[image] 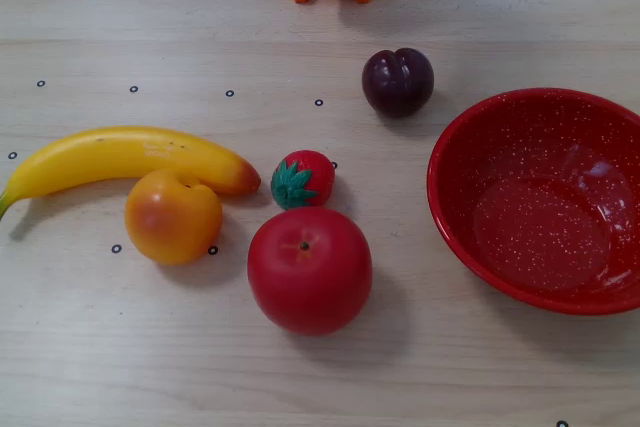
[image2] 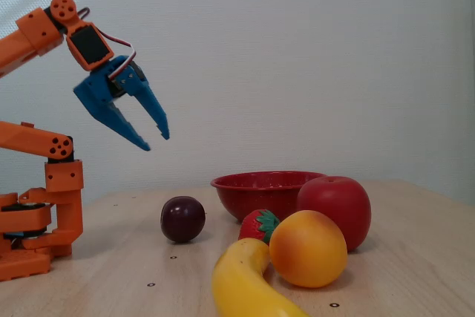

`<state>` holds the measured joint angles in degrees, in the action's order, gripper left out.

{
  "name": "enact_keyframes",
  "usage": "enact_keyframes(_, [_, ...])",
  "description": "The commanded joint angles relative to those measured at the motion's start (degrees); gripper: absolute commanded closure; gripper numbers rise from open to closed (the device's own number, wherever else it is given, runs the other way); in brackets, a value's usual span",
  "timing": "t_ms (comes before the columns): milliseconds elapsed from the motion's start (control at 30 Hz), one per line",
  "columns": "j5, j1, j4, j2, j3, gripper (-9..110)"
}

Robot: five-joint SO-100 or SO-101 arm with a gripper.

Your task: Put the plum in the red bowl.

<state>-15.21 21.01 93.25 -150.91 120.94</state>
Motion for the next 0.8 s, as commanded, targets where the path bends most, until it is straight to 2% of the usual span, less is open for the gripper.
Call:
enact_keyframes(0, [-4.92,2.64,5.01,6.42,-6.86,84])
enact_keyframes(133, [-8.26,3.78,7.47,14.06,-9.05,79])
enact_keyframes(367, [-6.15,8.17,6.94,21.01,-9.32,66])
enact_keyframes(767, [-4.04,6.68,4.48,43.59,-17.58,61])
